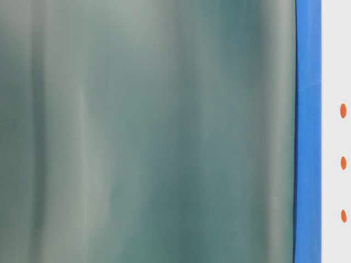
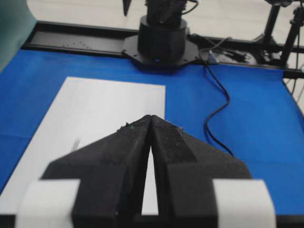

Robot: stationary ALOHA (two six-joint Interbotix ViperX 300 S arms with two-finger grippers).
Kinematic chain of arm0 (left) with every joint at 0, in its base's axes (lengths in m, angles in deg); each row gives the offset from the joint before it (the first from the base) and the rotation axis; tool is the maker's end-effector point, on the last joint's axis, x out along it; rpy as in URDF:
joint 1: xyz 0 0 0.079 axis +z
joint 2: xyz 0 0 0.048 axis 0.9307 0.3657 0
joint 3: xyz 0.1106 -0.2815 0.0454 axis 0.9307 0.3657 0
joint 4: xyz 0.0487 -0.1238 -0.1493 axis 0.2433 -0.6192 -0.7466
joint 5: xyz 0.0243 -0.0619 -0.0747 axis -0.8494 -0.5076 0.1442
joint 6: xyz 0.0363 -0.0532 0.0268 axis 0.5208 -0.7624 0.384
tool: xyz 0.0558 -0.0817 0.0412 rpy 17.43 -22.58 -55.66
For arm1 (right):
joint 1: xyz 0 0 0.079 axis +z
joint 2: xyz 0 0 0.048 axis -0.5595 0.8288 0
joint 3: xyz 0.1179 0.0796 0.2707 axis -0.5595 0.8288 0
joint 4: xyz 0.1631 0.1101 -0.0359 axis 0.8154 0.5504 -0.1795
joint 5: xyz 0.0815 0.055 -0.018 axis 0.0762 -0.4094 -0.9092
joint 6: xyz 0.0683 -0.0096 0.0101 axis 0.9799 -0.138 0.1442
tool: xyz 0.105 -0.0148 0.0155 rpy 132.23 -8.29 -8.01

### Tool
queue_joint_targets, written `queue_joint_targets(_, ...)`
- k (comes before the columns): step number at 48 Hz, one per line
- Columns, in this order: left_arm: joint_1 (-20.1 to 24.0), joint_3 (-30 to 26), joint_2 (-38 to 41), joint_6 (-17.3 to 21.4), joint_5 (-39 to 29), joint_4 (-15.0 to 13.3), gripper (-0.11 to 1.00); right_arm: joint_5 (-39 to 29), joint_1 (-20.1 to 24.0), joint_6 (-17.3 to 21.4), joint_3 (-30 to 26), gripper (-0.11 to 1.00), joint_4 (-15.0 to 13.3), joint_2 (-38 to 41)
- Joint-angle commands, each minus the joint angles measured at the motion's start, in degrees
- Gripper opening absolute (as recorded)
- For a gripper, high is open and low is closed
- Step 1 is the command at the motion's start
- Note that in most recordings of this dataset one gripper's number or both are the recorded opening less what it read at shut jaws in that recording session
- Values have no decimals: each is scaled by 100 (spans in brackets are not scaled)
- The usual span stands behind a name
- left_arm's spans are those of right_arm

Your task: Touch the tip of the soldering iron to the mark.

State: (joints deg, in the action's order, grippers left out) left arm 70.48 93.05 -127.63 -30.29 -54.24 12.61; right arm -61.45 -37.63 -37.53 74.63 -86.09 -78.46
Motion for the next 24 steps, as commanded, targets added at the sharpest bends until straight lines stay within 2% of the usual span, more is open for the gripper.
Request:
queue_joint_targets(1, -9, -53, 44, 0, 53, 0, 2, 44, 70, 9, -70, 85, 9, 18)
queue_joint_targets(24, -9, -44, 44, 0, 44, 9, 2, 53, 79, 9, -62, 85, 53, 44)
